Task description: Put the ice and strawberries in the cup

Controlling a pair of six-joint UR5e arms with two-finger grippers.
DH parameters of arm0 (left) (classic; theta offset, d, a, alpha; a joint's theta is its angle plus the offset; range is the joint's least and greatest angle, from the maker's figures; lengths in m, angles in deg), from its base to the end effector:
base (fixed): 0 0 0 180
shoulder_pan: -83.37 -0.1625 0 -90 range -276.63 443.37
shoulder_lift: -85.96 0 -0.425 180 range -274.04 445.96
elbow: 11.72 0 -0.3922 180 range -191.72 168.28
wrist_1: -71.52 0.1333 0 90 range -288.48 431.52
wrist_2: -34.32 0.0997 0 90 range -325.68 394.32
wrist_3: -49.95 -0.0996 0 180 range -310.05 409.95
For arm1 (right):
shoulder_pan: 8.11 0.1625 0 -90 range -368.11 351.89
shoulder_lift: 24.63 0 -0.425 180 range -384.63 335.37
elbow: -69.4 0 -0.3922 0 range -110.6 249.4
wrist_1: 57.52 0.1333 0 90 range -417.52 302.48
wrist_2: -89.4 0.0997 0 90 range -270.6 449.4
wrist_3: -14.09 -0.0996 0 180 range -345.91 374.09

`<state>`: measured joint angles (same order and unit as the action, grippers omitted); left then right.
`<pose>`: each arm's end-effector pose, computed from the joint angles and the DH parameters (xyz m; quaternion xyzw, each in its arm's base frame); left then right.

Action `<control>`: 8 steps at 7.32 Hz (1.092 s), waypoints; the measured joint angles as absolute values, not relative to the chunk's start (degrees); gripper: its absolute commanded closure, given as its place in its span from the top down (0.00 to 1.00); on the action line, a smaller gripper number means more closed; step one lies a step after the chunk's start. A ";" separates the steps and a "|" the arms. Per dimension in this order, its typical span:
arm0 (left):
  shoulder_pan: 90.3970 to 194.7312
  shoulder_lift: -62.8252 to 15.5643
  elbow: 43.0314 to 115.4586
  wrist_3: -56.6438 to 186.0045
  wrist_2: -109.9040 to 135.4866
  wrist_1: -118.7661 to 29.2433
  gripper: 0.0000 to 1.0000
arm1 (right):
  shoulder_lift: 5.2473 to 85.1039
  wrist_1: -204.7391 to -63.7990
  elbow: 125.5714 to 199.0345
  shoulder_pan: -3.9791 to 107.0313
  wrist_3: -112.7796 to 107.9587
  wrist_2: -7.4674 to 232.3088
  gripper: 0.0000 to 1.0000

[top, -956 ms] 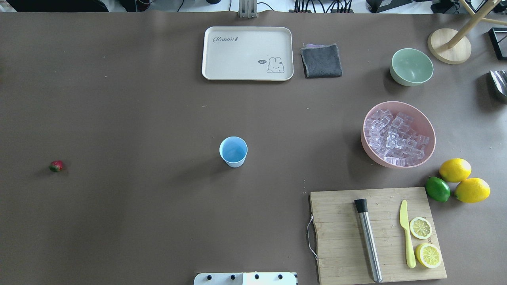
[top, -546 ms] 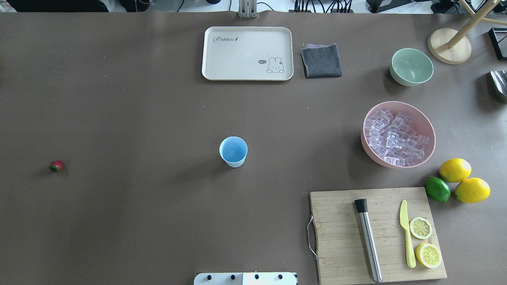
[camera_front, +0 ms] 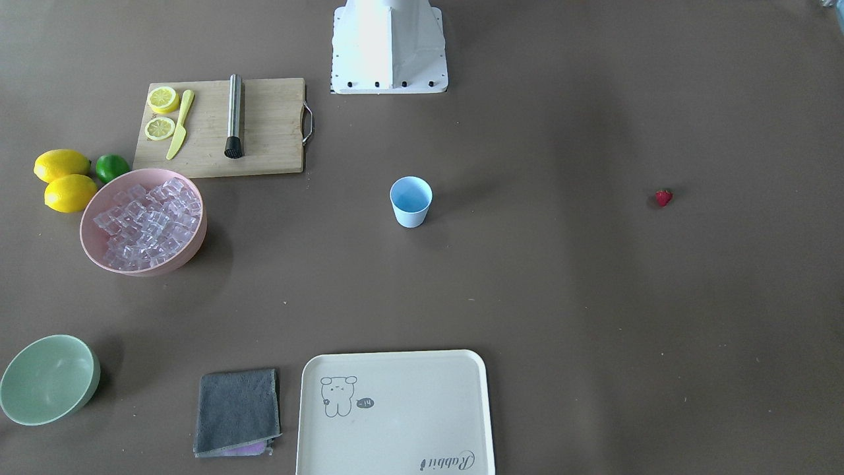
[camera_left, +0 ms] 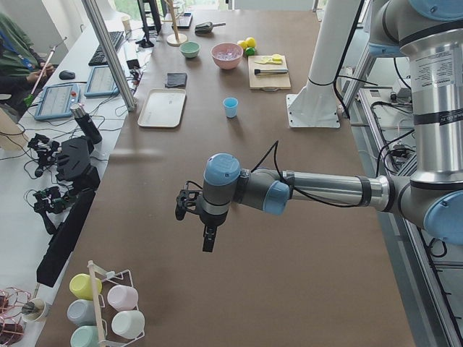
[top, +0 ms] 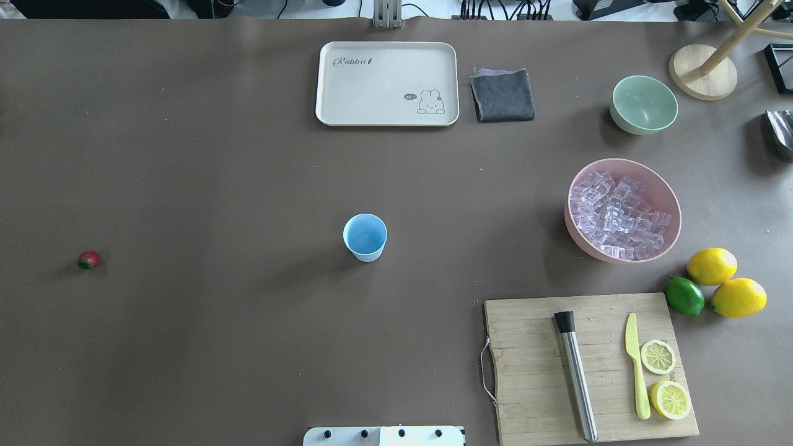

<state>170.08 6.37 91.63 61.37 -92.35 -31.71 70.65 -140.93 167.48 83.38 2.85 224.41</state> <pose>-0.0489 -0.4364 0.6094 0.0925 0.3260 -0.0225 0.9406 0.0749 -0.4607 0.6197 0.0429 -0.3865 0.0709 0.9185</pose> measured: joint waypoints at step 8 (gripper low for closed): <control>169.44 6.67 90.95 61.03 -92.69 -32.12 0.98 | 71.66 -146.17 170.59 83.20 2.93 225.58 1.00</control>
<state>169.44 6.67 90.95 61.03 -92.69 -32.12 71.66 -146.17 170.59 83.20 2.93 225.58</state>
